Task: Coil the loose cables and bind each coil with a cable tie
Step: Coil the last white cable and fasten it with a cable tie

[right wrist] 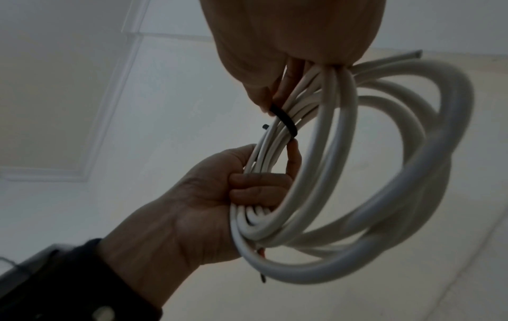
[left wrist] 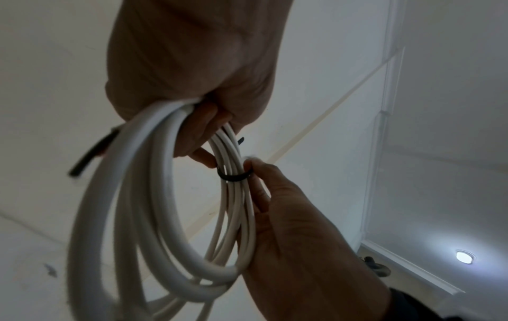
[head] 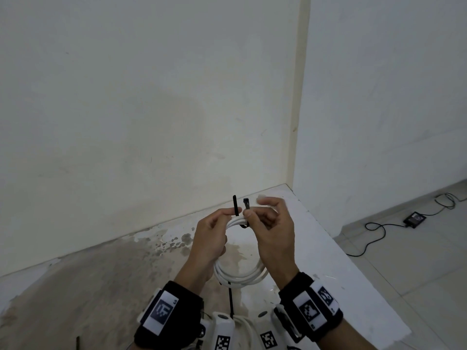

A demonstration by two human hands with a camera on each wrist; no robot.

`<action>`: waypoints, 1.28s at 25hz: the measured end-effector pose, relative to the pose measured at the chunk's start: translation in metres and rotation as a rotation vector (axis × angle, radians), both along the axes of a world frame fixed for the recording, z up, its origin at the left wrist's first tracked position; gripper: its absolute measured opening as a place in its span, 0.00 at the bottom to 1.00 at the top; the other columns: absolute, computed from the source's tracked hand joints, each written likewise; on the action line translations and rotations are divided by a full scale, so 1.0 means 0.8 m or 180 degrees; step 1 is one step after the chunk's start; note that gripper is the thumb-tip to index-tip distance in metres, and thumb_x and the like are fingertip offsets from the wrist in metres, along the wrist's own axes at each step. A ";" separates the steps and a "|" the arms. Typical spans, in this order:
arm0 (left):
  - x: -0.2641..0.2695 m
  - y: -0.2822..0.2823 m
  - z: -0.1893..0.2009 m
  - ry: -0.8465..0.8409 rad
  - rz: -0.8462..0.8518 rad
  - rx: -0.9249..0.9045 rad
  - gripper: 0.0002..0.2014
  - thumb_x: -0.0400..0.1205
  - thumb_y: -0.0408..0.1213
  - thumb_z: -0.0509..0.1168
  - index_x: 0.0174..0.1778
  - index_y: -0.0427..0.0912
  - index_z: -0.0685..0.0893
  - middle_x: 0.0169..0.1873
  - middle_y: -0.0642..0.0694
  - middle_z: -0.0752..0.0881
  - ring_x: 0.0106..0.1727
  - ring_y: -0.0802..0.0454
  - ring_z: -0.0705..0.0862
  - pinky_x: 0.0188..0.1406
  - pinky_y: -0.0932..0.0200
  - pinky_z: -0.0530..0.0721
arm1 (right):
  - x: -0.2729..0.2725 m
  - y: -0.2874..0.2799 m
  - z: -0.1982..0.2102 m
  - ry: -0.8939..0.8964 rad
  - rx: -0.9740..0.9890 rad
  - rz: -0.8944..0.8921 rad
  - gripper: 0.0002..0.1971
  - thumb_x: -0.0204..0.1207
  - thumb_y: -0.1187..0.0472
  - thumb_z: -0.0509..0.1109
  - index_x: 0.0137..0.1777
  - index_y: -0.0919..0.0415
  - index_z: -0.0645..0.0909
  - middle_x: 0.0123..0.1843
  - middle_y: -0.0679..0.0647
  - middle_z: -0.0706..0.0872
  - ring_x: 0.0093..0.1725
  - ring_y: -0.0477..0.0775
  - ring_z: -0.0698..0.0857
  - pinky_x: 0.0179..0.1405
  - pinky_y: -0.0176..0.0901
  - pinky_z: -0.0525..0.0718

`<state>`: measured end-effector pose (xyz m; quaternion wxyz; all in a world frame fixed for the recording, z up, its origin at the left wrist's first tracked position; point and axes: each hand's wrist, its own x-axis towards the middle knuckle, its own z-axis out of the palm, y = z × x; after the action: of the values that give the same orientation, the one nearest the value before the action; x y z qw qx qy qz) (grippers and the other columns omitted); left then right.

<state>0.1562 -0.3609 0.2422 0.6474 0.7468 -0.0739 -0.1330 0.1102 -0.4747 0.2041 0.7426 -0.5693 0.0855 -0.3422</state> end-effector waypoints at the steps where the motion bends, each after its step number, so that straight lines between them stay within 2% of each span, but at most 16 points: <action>1: -0.001 0.001 0.000 0.0006 -0.0017 0.0036 0.18 0.87 0.38 0.56 0.48 0.57 0.92 0.34 0.37 0.72 0.26 0.50 0.58 0.23 0.59 0.57 | -0.001 0.000 0.000 0.0016 0.0028 0.0025 0.13 0.78 0.71 0.74 0.58 0.60 0.77 0.42 0.62 0.92 0.45 0.63 0.92 0.49 0.54 0.91; 4: -0.002 0.001 0.002 0.0056 -0.0033 0.0123 0.19 0.87 0.36 0.55 0.47 0.55 0.92 0.29 0.40 0.72 0.24 0.51 0.59 0.22 0.61 0.57 | -0.004 0.000 -0.003 0.0087 -0.0105 0.0015 0.16 0.80 0.70 0.72 0.64 0.54 0.82 0.45 0.58 0.91 0.48 0.61 0.91 0.53 0.57 0.90; 6: -0.002 0.001 0.005 0.0078 -0.0099 0.0221 0.19 0.87 0.36 0.55 0.46 0.55 0.93 0.22 0.48 0.72 0.22 0.52 0.60 0.22 0.62 0.57 | -0.005 0.001 -0.004 0.0112 -0.0136 0.0070 0.15 0.82 0.68 0.71 0.64 0.51 0.87 0.47 0.57 0.91 0.52 0.60 0.91 0.54 0.59 0.91; 10: -0.005 0.003 0.011 -0.0034 -0.0209 0.0440 0.19 0.86 0.37 0.56 0.43 0.54 0.92 0.18 0.55 0.76 0.20 0.55 0.62 0.20 0.64 0.59 | -0.006 0.002 -0.001 0.0166 -0.0023 0.0158 0.14 0.83 0.67 0.70 0.63 0.53 0.88 0.50 0.58 0.91 0.55 0.57 0.90 0.54 0.57 0.91; 14: -0.010 0.004 0.021 -0.0269 -0.0347 0.0653 0.17 0.86 0.34 0.56 0.47 0.46 0.91 0.16 0.62 0.79 0.16 0.66 0.73 0.20 0.72 0.64 | -0.008 0.003 -0.001 0.0197 0.0118 0.0243 0.14 0.83 0.66 0.70 0.64 0.53 0.88 0.53 0.59 0.92 0.58 0.61 0.90 0.55 0.54 0.91; 17: -0.012 0.004 0.024 -0.0389 -0.0389 0.0738 0.17 0.87 0.34 0.56 0.48 0.46 0.91 0.14 0.62 0.77 0.16 0.68 0.73 0.23 0.66 0.65 | -0.009 0.004 -0.001 0.0204 0.0273 0.0282 0.14 0.83 0.66 0.69 0.65 0.54 0.88 0.54 0.60 0.92 0.57 0.60 0.90 0.50 0.44 0.90; 19: -0.014 0.004 0.025 -0.0430 -0.0373 0.0756 0.17 0.87 0.34 0.55 0.49 0.47 0.91 0.13 0.62 0.77 0.16 0.68 0.73 0.22 0.68 0.64 | -0.009 0.004 0.001 0.0192 0.0360 0.0279 0.14 0.83 0.67 0.69 0.64 0.55 0.88 0.54 0.60 0.92 0.57 0.58 0.91 0.49 0.39 0.89; 21: -0.014 0.004 0.024 -0.0448 -0.0371 0.0752 0.17 0.87 0.34 0.55 0.48 0.47 0.91 0.13 0.62 0.77 0.16 0.68 0.73 0.20 0.72 0.64 | -0.010 0.004 0.003 0.0193 0.0370 0.0270 0.14 0.83 0.67 0.69 0.64 0.54 0.88 0.54 0.59 0.92 0.56 0.56 0.91 0.50 0.39 0.89; 25: -0.012 0.004 0.023 -0.0476 -0.0412 0.0805 0.17 0.86 0.35 0.56 0.47 0.49 0.92 0.14 0.60 0.77 0.16 0.64 0.70 0.23 0.65 0.63 | -0.013 0.005 0.005 0.0204 0.0458 0.0302 0.14 0.83 0.68 0.69 0.64 0.55 0.88 0.54 0.59 0.92 0.53 0.52 0.92 0.48 0.37 0.88; 27: -0.012 0.004 0.022 -0.0465 -0.0417 0.0826 0.17 0.87 0.35 0.56 0.48 0.49 0.92 0.14 0.61 0.77 0.16 0.65 0.71 0.22 0.67 0.63 | -0.014 0.004 0.007 0.0215 0.0533 0.0326 0.14 0.83 0.68 0.69 0.64 0.57 0.87 0.53 0.58 0.93 0.52 0.51 0.92 0.47 0.36 0.88; 31: -0.014 0.004 0.024 -0.0494 -0.0410 0.0820 0.18 0.87 0.34 0.55 0.48 0.47 0.92 0.13 0.62 0.76 0.16 0.66 0.71 0.22 0.67 0.64 | -0.016 0.002 0.009 0.0252 0.0628 0.0413 0.13 0.83 0.70 0.68 0.64 0.62 0.87 0.43 0.52 0.92 0.45 0.49 0.91 0.46 0.36 0.88; 32: -0.015 0.005 0.024 -0.0490 -0.0399 0.0792 0.18 0.86 0.32 0.55 0.49 0.45 0.92 0.12 0.62 0.76 0.16 0.67 0.72 0.21 0.70 0.65 | -0.016 0.001 0.009 0.0271 0.0641 0.0439 0.13 0.83 0.71 0.68 0.64 0.63 0.86 0.40 0.52 0.91 0.43 0.48 0.91 0.46 0.36 0.88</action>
<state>0.1443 -0.3571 0.2610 0.5327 0.8232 -0.1528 -0.1236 0.0975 -0.4736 0.2116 0.8135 -0.5104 0.1115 -0.2555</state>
